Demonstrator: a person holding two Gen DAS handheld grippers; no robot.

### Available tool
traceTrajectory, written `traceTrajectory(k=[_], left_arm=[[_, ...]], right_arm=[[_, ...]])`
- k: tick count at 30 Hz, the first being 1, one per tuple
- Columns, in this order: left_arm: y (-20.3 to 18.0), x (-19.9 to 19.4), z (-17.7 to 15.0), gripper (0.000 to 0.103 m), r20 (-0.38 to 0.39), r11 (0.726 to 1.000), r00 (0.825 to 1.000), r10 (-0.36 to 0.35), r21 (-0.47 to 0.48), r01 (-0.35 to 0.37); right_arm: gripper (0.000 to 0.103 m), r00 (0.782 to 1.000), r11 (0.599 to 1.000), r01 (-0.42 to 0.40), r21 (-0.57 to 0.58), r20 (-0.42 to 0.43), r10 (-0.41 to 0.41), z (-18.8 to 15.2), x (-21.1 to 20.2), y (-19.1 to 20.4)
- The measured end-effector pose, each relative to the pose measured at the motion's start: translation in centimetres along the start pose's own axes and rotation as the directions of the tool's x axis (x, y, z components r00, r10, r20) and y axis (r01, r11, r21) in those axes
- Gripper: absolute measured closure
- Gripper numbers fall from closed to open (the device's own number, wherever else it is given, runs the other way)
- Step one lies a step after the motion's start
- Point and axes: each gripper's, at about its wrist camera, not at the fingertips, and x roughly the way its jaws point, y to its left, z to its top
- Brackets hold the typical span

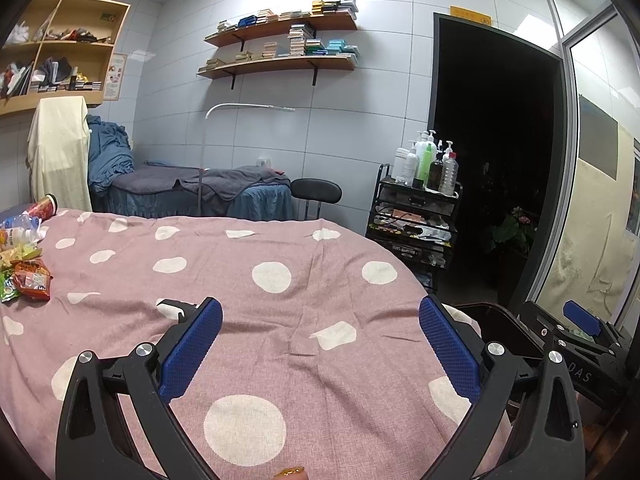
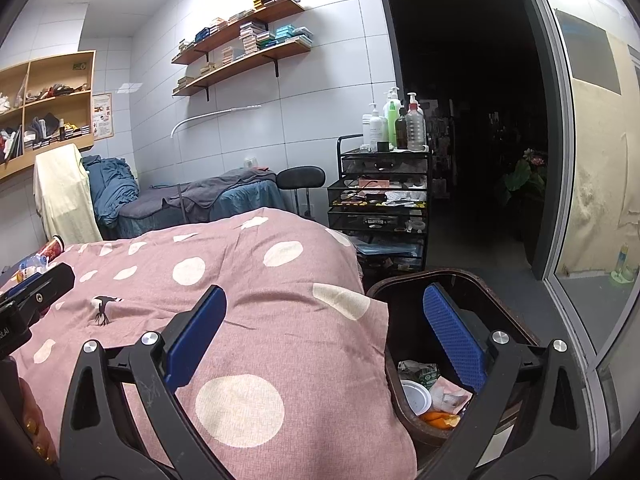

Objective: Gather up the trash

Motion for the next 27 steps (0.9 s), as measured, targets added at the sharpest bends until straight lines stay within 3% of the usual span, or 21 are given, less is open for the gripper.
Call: traceTrajectory(k=[27], left_arm=[[-0.09, -0.13, -0.24, 0.005, -0.008, 1.0, 1.0, 0.007, 0.004, -0.007]], right_arm=[[0.006, 1.0, 1.0, 0.003, 0.013, -0.014, -0.003, -0.05, 0.26, -0.42]])
